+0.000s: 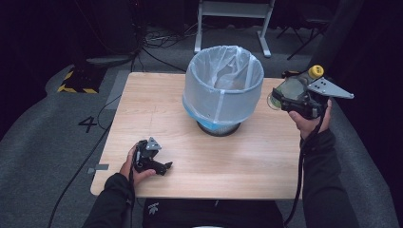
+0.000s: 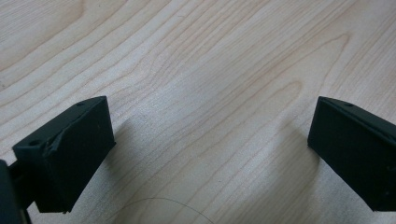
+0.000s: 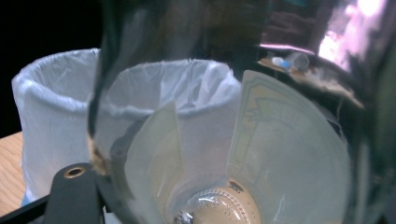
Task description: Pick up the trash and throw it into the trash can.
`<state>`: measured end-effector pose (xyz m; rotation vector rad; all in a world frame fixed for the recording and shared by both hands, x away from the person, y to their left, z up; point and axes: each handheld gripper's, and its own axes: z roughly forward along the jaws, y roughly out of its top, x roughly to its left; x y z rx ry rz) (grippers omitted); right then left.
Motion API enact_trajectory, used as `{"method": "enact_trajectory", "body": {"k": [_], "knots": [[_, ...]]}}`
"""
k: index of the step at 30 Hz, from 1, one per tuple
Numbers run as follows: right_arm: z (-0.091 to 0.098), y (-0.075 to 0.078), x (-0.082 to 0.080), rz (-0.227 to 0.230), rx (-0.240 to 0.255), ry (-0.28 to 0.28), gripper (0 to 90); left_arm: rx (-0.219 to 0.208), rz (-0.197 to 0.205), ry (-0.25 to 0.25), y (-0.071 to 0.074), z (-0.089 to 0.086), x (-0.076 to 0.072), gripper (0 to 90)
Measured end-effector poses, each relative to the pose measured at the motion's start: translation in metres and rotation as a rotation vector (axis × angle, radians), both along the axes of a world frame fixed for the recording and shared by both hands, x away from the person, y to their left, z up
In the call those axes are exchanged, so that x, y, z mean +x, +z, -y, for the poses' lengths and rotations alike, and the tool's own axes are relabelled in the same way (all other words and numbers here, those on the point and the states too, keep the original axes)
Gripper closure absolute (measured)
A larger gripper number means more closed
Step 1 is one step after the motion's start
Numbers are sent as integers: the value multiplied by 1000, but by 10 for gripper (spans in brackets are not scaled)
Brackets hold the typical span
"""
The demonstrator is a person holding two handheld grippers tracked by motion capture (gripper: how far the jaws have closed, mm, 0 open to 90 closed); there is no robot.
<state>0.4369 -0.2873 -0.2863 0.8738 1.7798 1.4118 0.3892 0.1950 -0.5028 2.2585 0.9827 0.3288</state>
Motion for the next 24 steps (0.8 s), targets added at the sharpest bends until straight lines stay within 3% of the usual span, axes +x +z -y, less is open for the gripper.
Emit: {"method": "enact_trajectory", "body": {"k": [3, 11, 21, 22, 24], "knots": [[-2, 14, -3, 27, 10, 5, 281, 0, 0, 0, 0, 0, 0, 5], [-7, 34, -7, 65, 47, 19, 281, 0, 0, -1, 0, 0, 0, 5], [-15, 45, -3, 87, 53, 40, 281, 0, 0, -1, 0, 0, 0, 5], [-19, 48, -3, 85, 81, 42, 281, -1, 0, 0, 0, 0, 0, 5], [-20, 50, -2, 86, 92, 58, 281, -2, 0, -1, 0, 0, 0, 5]]}}
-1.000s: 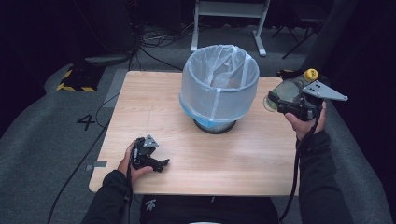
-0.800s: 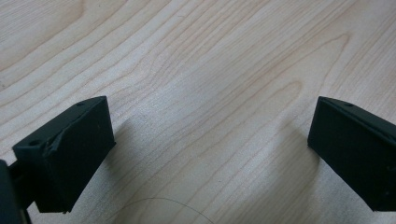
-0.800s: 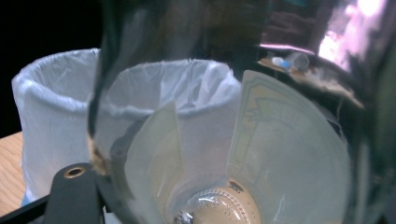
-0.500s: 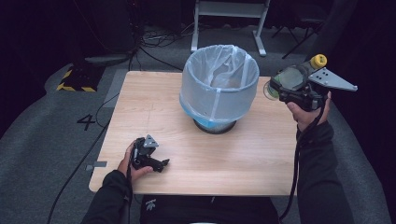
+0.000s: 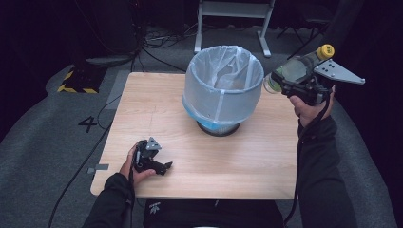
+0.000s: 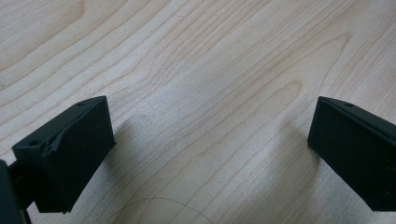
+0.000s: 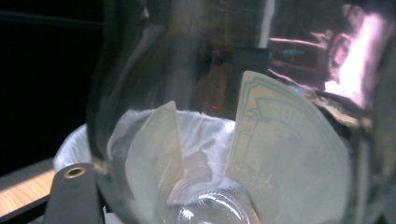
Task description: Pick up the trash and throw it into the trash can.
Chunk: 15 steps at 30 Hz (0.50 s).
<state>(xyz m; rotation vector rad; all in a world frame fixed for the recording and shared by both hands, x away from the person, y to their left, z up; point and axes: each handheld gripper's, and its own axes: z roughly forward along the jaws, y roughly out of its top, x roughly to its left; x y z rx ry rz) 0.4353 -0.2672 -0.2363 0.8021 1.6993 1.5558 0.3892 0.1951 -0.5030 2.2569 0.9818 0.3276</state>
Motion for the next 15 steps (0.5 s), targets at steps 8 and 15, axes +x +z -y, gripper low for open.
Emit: {"method": "enact_trajectory", "body": {"k": [8, 15], "knots": [[-14, 4, 6, -6, 42, 21, 281, 0, 0, 0, 0, 0, 0, 5], [-40, 4, 16, 5, -9, 53, 281, 0, 0, 0, 0, 0, 0, 5]]}}
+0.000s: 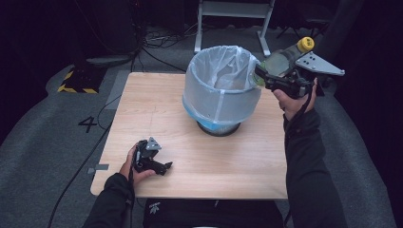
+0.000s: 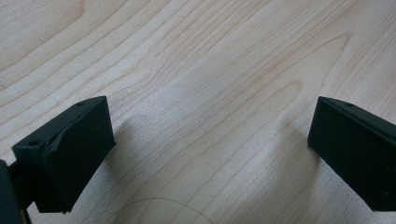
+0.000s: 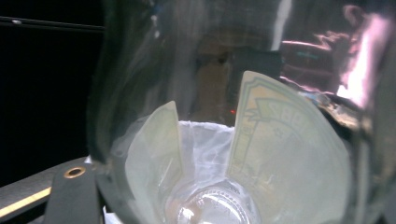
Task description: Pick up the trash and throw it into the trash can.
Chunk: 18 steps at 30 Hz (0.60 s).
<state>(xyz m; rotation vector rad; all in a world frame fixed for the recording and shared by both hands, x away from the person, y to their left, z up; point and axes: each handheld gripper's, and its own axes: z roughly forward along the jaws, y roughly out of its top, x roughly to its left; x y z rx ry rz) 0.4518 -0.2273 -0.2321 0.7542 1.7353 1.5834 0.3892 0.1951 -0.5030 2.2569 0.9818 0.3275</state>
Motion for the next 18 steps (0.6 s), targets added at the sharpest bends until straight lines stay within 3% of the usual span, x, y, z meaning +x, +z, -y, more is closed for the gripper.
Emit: {"method": "enact_trajectory", "body": {"k": [6, 9, 18], "knots": [[-21, -1, 8, -16, -14, 29, 281, 0, 0, 0, 0, 0, 0, 5], [-30, -3, 13, -19, -40, 25, 281, 0, 0, 0, 0, 0, 0, 5], [-47, -11, 28, -55, -39, 10, 281, 0, 0, 0, 0, 0, 0, 5]]}}
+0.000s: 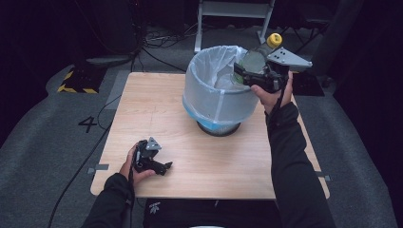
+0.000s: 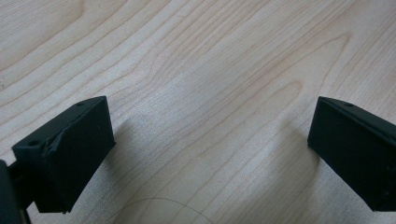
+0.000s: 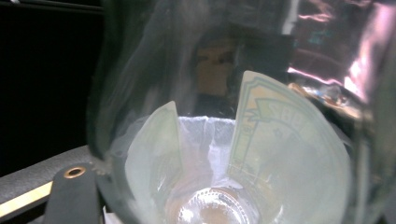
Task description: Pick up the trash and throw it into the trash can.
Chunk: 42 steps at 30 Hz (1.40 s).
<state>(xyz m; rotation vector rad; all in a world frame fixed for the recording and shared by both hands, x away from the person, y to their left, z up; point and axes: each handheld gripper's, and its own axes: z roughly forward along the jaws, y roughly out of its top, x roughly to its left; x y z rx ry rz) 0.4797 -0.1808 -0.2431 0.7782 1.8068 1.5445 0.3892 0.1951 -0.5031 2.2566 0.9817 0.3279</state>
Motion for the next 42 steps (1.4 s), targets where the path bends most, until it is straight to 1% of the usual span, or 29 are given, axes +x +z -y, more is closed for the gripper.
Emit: {"method": "enact_trajectory", "body": {"k": [3, 4, 7, 8, 9, 10, 11, 12, 13, 15, 17, 22, 23, 25, 26, 27, 30, 31, 32, 33, 35, 38, 39, 40, 41, 42], "knots": [[-3, -5, 7, -24, -5, -21, 281, 0, 0, 0, 0, 0, 0, 5], [-3, -7, 8, -26, -13, -22, 281, 0, 0, 0, 0, 0, 0, 5], [-4, -11, 12, -30, -11, -23, 281, 0, 0, 0, 0, 0, 0, 5], [-5, -17, 16, -39, -20, -28, 281, 0, 0, 0, 0, 0, 0, 5], [-5, -20, 16, -58, -18, -31, 281, 1, -1, 0, 0, 0, 0, 5], [-4, -24, 19, -54, -35, -31, 281, 0, 0, 0, 0, 0, 0, 5], [-4, -24, 19, -54, -35, -31, 281, 0, 0, 0, 0, 0, 0, 5], [-2, -31, 22, -86, -37, -46, 281, -1, 0, 0, 0, 0, 0, 5], [-1, -33, 24, -88, -43, -45, 280, 1, -1, 0, 0, 0, 0, 5], [2, -39, 27, -107, -39, -54, 281, 2, -1, 1, 0, 0, 0, 5], [4, -44, 29, -131, -28, -51, 280, -2, 0, 2, 0, 0, 0, 5], [5, -45, 30, -135, -33, -50, 280, 0, -1, 1, 0, 0, 0, 5], [5, -45, 30, -139, -34, -43, 280, -1, 0, 0, 0, 0, 0, 5], [4, -46, 30, -145, -45, -29, 280, 0, -1, 0, 0, 0, 0, 5], [3, -47, 30, -144, -59, -31, 279, 0, -1, 0, 0, 0, 0, 5], [2, -48, 30, -145, -58, -22, 278, 0, 0, 0, 0, 0, 0, 5], [2, -49, 31, -167, -45, -4, 277, 0, 0, 0, 0, 0, 0, 5], [2, -49, 31, -167, -45, -4, 277, -1, 0, 1, 0, 0, 0, 5], [3, -50, 32, -179, -44, -2, 277, -1, 0, 2, 0, 0, 0, 5], [2, -52, 33, -194, -55, 8, 275, 0, 1, 0, 0, 0, 0, 5], [2, -52, 34, -201, -52, 9, 269, 1, 0, 1, 0, 0, 0, 5], [2, -53, 34, -201, -47, 8, 257, -3, 0, 3, 0, 0, 0, 5], [3, -52, 34, -192, -39, 12, 234, -1, 0, 1, 0, 0, 0, 5], [4, -51, 32, -178, -26, 3, 215, -1, 0, 1, 0, 0, 0, 5], [6, -48, 31, -166, -5, 3, 184, -1, 0, 3, 0, 0, 0, 5], [6, -48, 31, -166, -5, 3, 184, -1, 0, 3, 0, 0, 0, 5]]}}
